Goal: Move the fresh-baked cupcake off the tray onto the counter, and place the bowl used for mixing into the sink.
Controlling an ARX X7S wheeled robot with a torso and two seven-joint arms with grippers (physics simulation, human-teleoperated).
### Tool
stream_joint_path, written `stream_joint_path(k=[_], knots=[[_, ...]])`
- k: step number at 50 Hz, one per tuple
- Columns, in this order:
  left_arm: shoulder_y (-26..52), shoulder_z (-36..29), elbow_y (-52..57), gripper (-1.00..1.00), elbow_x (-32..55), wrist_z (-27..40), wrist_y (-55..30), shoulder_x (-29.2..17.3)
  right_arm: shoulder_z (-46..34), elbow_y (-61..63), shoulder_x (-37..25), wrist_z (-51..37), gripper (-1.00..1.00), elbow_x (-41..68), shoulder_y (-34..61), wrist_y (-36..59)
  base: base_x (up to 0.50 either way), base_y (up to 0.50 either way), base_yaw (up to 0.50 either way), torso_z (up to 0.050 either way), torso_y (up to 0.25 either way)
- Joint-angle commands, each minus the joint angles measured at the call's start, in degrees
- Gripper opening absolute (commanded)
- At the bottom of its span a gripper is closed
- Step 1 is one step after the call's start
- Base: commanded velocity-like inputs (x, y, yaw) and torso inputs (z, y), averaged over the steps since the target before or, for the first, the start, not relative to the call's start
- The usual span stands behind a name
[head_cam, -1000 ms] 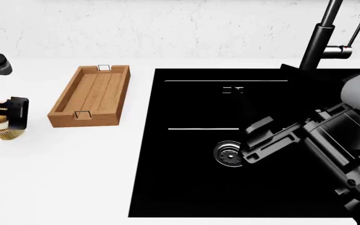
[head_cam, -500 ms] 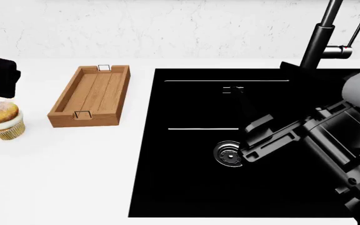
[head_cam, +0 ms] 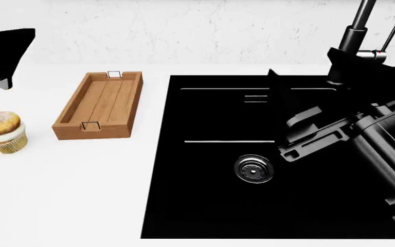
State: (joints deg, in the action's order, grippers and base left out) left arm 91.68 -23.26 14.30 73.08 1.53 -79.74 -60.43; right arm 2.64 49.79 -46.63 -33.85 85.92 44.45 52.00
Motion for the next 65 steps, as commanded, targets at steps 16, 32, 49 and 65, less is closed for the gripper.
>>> stream_joint_path(k=[16, 32, 49, 65], knots=[[-7.9, 16.7, 18.3, 1.0, 14.5, 11.4, 13.3, -0.9, 2.6, -0.3, -0.3, -0.7, 1.0, -0.3, -1.1, -2.3, 0.0, -0.05, 0.0, 0.0, 0.0], [-8.7, 18.9, 20.7, 1.0, 7.2, 14.4, 19.7, 3.6, 3.1, -0.4, -0.3, -0.2, 1.0, -1.1, -2.0, -3.0, -0.01, -0.5, 0.0, 0.0, 0.0], [-11.5, 21.2, 23.2, 1.0, 4.6, 15.3, 23.5, 4.5, 3.2, -0.2, -0.4, -0.1, 1.0, -1.1, -2.4, -3.4, -0.01, -0.5, 0.0, 0.0, 0.0], [-14.3, 23.4, 24.2, 1.0, 3.5, 15.7, 26.2, 4.7, 3.2, 0.0, -0.6, -0.3, 1.0, -1.1, -2.6, -3.7, -0.01, -0.5, 0.0, 0.0, 0.0]])
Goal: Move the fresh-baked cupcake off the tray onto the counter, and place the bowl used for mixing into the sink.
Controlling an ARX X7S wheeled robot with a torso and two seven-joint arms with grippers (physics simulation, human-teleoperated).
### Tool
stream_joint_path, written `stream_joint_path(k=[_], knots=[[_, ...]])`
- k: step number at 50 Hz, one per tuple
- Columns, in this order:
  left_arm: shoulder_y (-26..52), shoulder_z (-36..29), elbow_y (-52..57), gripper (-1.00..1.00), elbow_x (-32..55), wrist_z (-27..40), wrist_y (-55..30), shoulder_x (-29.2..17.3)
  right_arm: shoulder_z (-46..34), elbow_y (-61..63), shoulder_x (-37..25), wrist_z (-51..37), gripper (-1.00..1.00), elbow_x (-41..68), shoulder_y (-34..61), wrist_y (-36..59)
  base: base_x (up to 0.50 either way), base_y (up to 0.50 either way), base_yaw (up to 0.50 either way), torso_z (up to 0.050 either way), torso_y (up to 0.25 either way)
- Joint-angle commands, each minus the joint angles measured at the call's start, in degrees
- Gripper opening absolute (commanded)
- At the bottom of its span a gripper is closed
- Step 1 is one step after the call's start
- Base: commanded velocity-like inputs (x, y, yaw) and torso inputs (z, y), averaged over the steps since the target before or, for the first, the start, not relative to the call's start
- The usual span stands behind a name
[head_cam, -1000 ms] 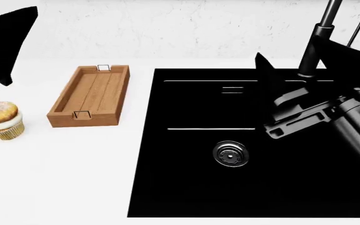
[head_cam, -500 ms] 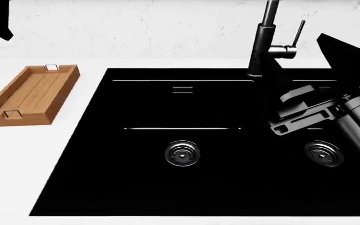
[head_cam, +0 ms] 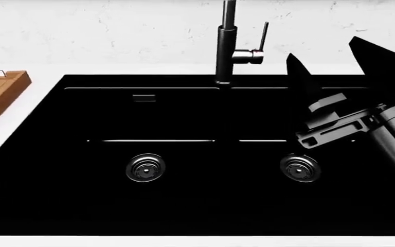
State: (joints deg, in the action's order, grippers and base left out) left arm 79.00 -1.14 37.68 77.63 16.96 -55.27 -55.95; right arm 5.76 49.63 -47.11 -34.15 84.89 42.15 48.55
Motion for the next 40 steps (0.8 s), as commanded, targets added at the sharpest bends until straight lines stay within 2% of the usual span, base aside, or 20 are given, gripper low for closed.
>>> stream_joint_path(k=[1, 40], knots=[[-1.7, 1.3, 0.8, 1.0, -1.0, 0.3, 1.8, 0.2, 0.1, 0.1, -0.1, 0.1, 1.0, -0.2, -0.4, -0.3, -0.01, -0.5, 0.0, 0.0, 0.0], [-4.1, 4.2, 1.6, 1.0, -2.1, 1.1, 5.2, 0.6, -1.3, 0.2, 0.2, -0.2, 1.0, 0.1, 0.9, -0.5, -0.01, -0.5, 0.0, 0.0, 0.0]])
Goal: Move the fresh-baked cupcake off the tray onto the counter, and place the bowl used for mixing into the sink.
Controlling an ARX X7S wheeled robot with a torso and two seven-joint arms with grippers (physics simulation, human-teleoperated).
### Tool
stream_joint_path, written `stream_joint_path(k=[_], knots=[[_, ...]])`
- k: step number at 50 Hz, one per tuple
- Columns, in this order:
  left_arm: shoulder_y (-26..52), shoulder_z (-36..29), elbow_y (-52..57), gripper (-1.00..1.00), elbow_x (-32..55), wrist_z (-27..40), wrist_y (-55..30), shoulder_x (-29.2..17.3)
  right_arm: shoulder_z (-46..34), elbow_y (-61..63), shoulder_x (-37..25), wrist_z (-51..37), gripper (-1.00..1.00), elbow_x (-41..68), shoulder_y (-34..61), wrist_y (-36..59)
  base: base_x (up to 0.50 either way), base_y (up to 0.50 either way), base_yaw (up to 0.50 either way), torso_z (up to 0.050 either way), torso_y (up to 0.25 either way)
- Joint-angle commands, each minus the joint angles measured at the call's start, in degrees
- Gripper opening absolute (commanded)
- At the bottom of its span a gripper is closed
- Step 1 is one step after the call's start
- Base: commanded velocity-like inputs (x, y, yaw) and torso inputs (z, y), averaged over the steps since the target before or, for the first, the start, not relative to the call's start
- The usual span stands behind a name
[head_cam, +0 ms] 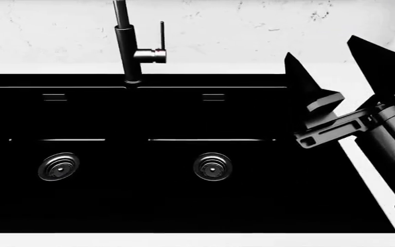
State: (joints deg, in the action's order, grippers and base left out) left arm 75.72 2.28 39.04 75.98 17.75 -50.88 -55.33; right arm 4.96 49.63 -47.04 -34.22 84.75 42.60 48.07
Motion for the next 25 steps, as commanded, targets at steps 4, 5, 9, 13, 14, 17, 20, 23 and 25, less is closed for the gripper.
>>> stream_joint_path(k=[4, 5, 9, 13, 14, 17, 20, 23, 25], knots=[[-1.3, 1.2, 0.4, 1.0, -0.5, 0.5, 1.2, 0.0, -0.4, 0.3, 0.2, 0.1, 1.0, -0.1, 0.0, -0.2, -0.01, -0.5, 0.0, 0.0, 0.0], [-1.4, 1.2, 0.4, 1.0, -0.6, 0.6, 1.2, 0.0, -0.5, 0.3, 0.1, -0.1, 1.0, 0.2, 0.2, -0.2, -0.01, -0.5, 0.0, 0.0, 0.0], [-1.7, 1.3, 0.6, 1.0, -0.8, 0.6, 1.5, 0.0, -0.7, 0.3, 0.2, -0.2, 1.0, 0.3, 0.7, -0.2, -0.01, -0.5, 0.0, 0.0, 0.0], [-2.1, 1.6, 0.7, 1.0, -0.8, 0.7, 1.7, 0.0, -0.5, 0.2, 0.2, 0.0, 1.0, 0.2, 0.3, -0.4, -0.01, -0.39, 0.0, 0.0, 0.0], [-2.0, 1.6, 0.7, 1.0, -0.8, 0.7, 1.7, -0.1, -0.4, 0.3, 0.0, -0.4, 1.0, 0.5, 0.4, -0.4, 0.0, -0.08, 0.0, 0.0, 0.0], [-2.0, 1.8, 0.7, 1.0, -0.6, 0.8, 1.8, -0.1, -0.2, 0.3, -0.1, -0.3, 1.0, 0.8, 0.5, -0.6, 0.0, -0.06, 0.0, 0.0, 0.0], [-2.0, 1.6, 0.6, 1.0, -0.9, 0.8, 1.8, 0.0, -0.2, 0.4, 0.0, -0.2, 1.0, 0.4, 0.4, -0.7, 0.0, 0.0, 0.0, 0.0, 0.0], [-2.0, 1.3, 0.7, 1.0, -0.9, 0.6, 1.8, 0.1, -0.2, 0.3, 0.1, 0.1, 1.0, -0.1, 0.3, -0.7, 0.0, 0.0, 0.0, 0.0, 0.0], [-1.8, 1.3, 0.6, 1.0, -0.9, 0.7, 1.9, 0.2, -0.2, 0.4, -0.1, -0.3, 1.0, 0.8, 0.6, -0.8, 0.0, 0.0, 0.0, 0.0, 0.0]])
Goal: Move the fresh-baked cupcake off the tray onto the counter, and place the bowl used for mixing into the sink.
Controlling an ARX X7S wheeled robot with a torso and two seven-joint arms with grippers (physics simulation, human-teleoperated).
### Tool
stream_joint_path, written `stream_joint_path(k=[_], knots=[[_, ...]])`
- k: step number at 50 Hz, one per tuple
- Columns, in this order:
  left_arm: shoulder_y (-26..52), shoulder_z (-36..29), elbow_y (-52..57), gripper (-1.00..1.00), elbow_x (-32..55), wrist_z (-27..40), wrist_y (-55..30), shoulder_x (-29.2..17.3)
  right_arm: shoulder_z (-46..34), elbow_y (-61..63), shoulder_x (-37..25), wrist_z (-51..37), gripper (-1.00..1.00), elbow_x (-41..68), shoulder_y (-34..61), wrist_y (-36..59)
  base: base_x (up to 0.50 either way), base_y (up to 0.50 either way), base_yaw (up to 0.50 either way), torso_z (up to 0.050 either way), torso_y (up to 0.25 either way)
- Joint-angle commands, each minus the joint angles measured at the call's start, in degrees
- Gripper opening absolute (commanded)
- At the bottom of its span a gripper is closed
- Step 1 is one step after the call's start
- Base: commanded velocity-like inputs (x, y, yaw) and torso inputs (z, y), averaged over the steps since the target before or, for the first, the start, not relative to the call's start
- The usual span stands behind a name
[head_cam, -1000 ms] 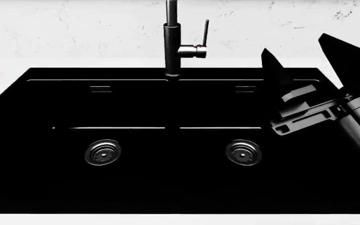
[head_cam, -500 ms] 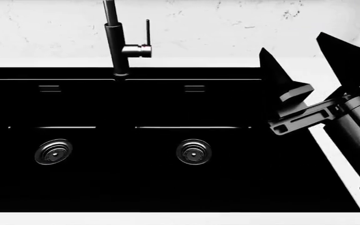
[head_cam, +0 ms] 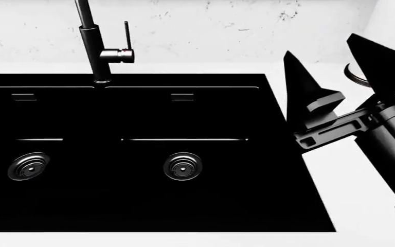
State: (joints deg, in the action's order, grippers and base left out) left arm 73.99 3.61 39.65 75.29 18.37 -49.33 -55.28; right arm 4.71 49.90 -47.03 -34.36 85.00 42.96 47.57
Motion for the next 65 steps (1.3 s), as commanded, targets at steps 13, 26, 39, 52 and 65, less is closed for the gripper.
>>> stream_joint_path(k=[13, 26, 39, 52, 65], knots=[[-1.0, 0.4, 0.1, 1.0, -0.7, -0.1, 0.8, -0.1, -0.7, -0.1, 0.0, 0.1, 1.0, 0.0, 0.4, -0.1, 0.0, -0.37, 0.0, 0.0, 0.0], [-1.9, 0.8, 0.4, 1.0, -0.7, 0.1, 1.2, -0.3, -0.6, 0.0, -0.1, 0.2, 1.0, 0.0, 0.0, -0.4, 0.0, -0.49, 0.0, 0.0, 0.0], [-4.6, 2.3, 1.0, 1.0, -2.0, -0.3, 2.4, -0.6, -0.6, 0.0, 0.0, 0.3, 1.0, -0.6, -0.2, -0.7, 0.0, -0.07, 0.0, 0.0, 0.0], [-5.6, 2.2, 0.6, 1.0, -4.0, -1.9, 3.5, -0.3, -0.4, -0.6, -1.3, -0.8, 1.0, 0.9, 1.1, -0.5, 0.0, 0.0, 0.0, 0.0, 0.0], [-6.9, 2.7, 0.8, 1.0, -4.7, -2.5, 4.3, -0.4, -0.8, -2.0, -2.0, -1.8, 1.0, 1.2, 2.9, -0.2, 0.0, 0.0, 0.0, 0.0, 0.0]])
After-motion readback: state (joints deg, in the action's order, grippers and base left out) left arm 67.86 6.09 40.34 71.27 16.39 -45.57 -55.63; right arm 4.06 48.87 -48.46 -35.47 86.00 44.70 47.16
